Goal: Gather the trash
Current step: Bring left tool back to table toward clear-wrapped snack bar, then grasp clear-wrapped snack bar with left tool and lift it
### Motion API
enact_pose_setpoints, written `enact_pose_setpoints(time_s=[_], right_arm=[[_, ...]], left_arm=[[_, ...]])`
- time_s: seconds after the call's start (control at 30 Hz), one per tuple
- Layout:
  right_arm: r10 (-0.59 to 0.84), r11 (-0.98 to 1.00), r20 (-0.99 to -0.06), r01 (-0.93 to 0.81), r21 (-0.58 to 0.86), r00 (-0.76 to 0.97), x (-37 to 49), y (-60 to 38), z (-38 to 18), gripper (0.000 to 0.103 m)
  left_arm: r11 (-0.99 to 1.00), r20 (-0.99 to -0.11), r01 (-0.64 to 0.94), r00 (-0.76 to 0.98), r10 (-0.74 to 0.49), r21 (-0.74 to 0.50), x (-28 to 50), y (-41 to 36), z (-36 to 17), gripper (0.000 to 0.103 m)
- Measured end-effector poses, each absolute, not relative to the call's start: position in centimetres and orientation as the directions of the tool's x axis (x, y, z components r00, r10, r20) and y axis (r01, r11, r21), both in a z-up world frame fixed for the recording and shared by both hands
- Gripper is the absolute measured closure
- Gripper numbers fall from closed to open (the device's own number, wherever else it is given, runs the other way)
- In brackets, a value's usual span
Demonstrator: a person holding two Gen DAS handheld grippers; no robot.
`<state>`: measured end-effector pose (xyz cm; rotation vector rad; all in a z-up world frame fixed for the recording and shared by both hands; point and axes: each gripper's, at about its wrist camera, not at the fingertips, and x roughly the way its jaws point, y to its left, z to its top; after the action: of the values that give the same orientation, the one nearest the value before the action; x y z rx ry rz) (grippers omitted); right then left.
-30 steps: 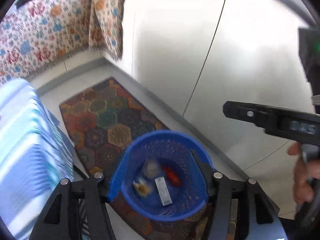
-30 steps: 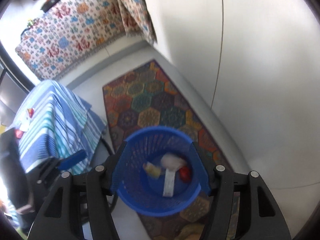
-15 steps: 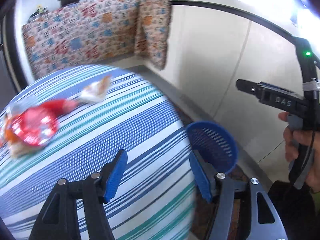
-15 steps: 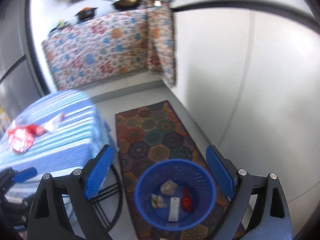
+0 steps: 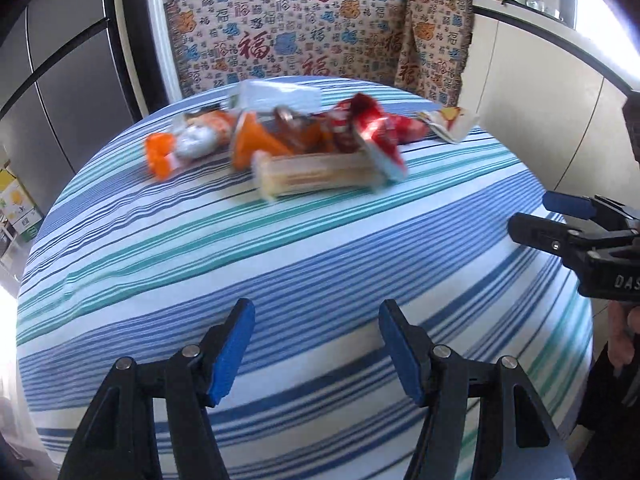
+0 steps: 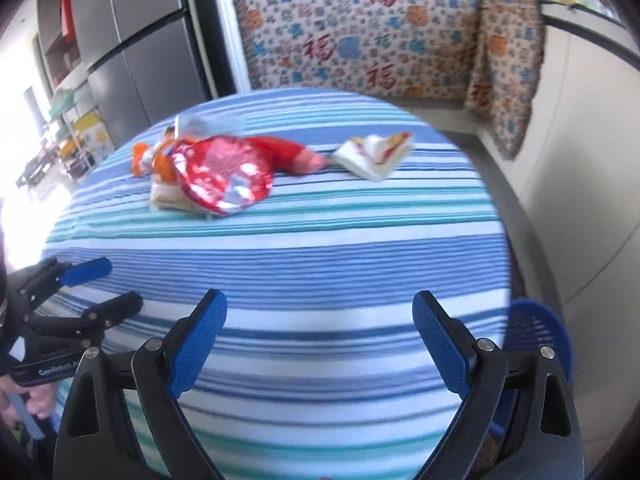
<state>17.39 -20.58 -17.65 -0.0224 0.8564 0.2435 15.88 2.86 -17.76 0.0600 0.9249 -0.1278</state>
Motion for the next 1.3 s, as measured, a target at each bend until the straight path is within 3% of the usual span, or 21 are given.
enact_pose_setpoints(time_s=[0.37,0.67,0.9,1.0,1.1,1.3], right_arm=[[0.124,0.985,-0.802,-0.168,0.029,0.584,22.2,-17.2,-20.9,0.007],[0.105,0.986,-0.810,-0.164,0.011,0.577,22.1,-17.0,-20.9,0.003],[0.112,0.984,-0.802,-0.178,0.007,0.586,20.9,-17.0,-21.0,0.002],[0.114,0.983,-0.795,-0.181,0.005,0.595,20.2,-17.3,-21.1,0.002],[0.111,0.984,-0.797,-0.179,0.004,0.593,20.1,-17.1,-21.1,0.001],[0.105,0.985,-0.798,-0.173,0.000,0.593,20.2,-16.9,-21.1,0.000]], left_arm=[[0.962,-0.795,0.272,0.580,-0.178,-0.017,21.0,6.1,-17.9,0.033],[0.909,-0.779,0.401,0.532,-0.331,-0.112,26.6,6.6,-17.7,0.033],[0.770,-0.750,0.618,0.431,-0.501,-0.159,23.3,4.7,-17.1,0.035],[0.731,-0.783,0.674,0.393,-0.483,-0.113,21.3,4.1,-17.6,0.034],[0.774,-0.781,0.629,0.447,-0.435,-0.071,22.0,4.1,-17.5,0.033],[0.786,-0.786,0.614,0.448,-0.425,-0.075,24.7,2.6,-17.5,0.033]])
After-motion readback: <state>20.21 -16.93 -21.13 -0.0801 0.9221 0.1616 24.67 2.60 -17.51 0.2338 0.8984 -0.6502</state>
